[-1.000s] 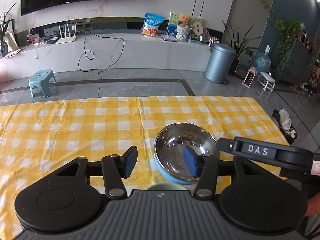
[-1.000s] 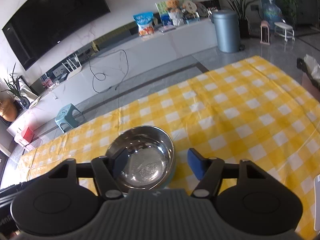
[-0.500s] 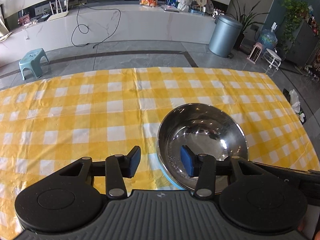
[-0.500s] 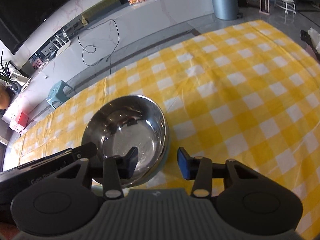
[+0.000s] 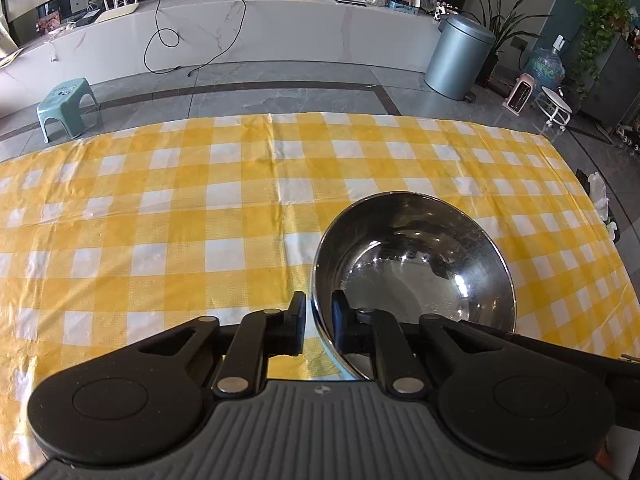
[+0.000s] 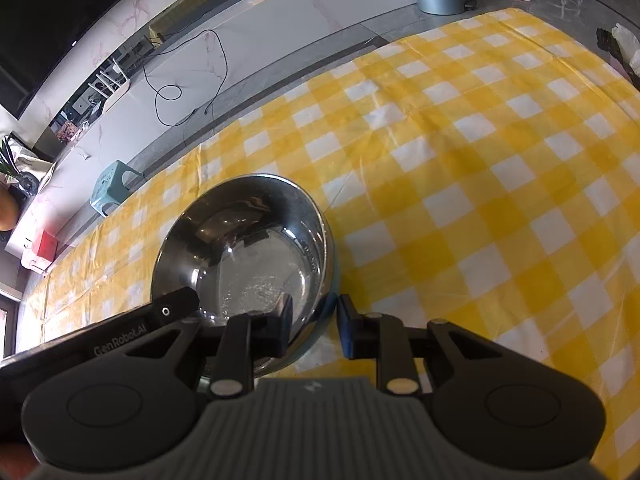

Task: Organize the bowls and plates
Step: 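Lift the blue bowl with both grippers and carry it toward the orange bowl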

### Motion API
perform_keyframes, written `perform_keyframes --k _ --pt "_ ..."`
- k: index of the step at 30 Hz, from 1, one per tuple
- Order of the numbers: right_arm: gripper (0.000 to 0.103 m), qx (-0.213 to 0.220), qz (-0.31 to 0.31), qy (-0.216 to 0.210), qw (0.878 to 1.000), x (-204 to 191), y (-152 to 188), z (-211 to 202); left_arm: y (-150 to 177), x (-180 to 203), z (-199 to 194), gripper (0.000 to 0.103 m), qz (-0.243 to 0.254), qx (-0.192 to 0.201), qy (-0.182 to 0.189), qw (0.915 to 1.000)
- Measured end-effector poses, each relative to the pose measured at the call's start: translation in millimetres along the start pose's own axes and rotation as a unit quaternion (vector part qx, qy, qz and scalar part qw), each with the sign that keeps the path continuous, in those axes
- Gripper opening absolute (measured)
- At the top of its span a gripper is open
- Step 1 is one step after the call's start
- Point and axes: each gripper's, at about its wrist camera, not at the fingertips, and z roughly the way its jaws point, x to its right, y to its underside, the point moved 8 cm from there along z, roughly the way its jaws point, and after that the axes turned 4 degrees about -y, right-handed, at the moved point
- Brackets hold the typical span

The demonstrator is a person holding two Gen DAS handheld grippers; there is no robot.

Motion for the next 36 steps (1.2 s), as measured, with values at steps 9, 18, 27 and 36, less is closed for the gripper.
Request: perform_keyframes --k 9,18,27,36 --pt "0.020 0.012 -0.006 -0.005 1.000 -4 -2 -10 -6 4 -19 0.010 0.006 0.022 -0.015 0.9996" --pt "0.018 0.027 -0.006 -0.048 0.998 -17 -1 -38 -9 1 -65 0.011 0.005 0.049 -0.029 0.9984" --pt "0.017 0.043 -0.048 -0.104 0.992 -39 26 -84 12 -4 -124 0.012 0.011 0.074 -0.038 0.9965" --pt "0.013 0.047 -0.077 -0.136 0.987 -45 63 -121 60 -18 -162 0.015 -0.043 0.066 -0.020 0.9967"
